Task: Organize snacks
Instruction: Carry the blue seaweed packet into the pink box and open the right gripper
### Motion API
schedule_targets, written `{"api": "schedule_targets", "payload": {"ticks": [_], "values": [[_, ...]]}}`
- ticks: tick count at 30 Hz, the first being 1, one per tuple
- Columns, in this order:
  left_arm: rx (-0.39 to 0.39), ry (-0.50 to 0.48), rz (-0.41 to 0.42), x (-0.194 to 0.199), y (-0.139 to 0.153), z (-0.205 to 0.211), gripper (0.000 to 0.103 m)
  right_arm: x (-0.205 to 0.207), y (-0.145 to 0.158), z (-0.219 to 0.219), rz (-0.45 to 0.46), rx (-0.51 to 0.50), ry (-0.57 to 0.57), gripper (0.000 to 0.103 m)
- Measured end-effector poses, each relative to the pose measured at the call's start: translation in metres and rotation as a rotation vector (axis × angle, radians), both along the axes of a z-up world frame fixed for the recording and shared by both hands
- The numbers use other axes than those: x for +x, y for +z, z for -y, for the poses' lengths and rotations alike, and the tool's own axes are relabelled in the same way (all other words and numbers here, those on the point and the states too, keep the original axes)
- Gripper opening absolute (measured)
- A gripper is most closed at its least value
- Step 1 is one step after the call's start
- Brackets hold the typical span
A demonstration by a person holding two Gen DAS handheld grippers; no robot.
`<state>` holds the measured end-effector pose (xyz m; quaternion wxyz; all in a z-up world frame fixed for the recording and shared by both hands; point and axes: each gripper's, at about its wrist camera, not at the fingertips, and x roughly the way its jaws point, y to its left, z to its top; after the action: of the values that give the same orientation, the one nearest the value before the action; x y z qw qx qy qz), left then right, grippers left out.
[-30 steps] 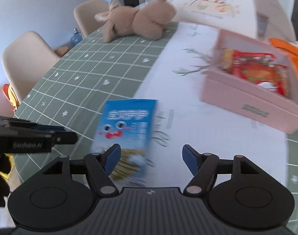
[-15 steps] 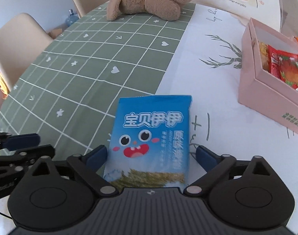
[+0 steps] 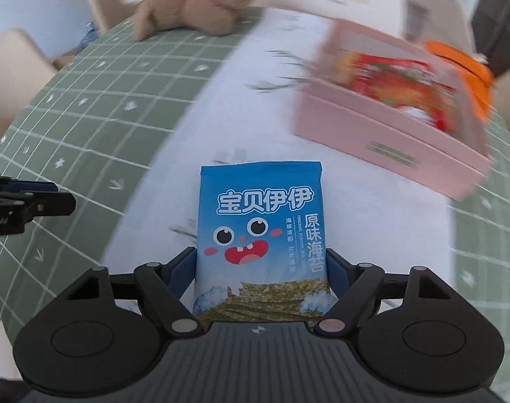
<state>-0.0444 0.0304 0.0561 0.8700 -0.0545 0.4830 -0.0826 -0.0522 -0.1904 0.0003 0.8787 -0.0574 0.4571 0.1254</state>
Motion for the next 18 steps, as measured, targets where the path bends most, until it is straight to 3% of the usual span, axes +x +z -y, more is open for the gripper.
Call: {"api": "schedule_targets", "payload": {"ticks": [5,7,10,12,15,18], "values": [[-0.039,-0.045,0.040,0.009,0.013,0.030,0.036,0.006,0.071,0.060,0.206,0.023,-0.119,0.079],[-0.042,-0.069,0.057,0.013,0.020,0.044,0.036,0.023,0.105,0.074,0.296,0.036,-0.142,0.080],[-0.048,-0.099,0.082,0.019,0.028,0.063,0.036,0.066,0.130,0.079,0.344,0.024,-0.169,0.081],[-0.057,-0.101,0.086,0.024,0.032,0.072,0.036,0.102,0.131,0.080,0.325,0.045,-0.176,0.086],[-0.059,-0.110,0.102,0.026,0.035,0.080,0.036,0.151,0.106,0.082,0.227,0.098,-0.185,0.087],[-0.052,-0.121,0.117,0.026,0.031,0.085,0.036,0.162,0.078,0.094,0.177,0.178,-0.215,0.087]]}}
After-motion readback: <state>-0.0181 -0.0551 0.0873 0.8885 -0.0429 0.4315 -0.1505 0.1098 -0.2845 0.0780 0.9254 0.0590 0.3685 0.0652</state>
